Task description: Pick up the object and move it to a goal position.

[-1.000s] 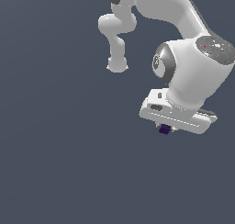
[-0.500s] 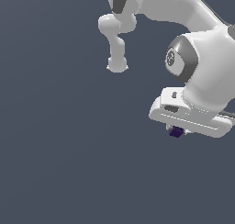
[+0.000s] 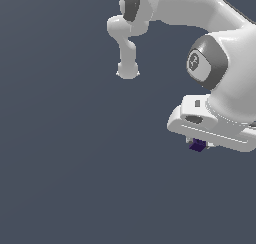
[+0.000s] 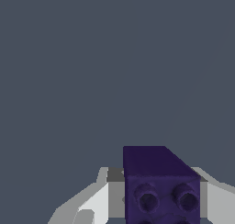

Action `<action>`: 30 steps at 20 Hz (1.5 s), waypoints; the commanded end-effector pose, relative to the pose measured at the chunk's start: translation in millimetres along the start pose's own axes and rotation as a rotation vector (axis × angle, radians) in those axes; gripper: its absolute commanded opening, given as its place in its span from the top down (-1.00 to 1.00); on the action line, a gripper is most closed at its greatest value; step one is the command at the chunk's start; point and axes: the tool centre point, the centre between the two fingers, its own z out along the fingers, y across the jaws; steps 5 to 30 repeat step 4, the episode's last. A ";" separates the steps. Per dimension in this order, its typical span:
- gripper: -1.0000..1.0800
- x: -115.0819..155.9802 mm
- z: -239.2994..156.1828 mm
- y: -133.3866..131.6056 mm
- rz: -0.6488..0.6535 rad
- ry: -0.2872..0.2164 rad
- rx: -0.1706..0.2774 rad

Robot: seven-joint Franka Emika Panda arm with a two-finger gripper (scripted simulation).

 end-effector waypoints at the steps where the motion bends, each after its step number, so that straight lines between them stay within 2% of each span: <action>1: 1.00 0.9 -1.3 -1.2 0.000 0.000 0.000; 30: 1.00 1.2 -1.6 -1.6 0.000 0.000 0.000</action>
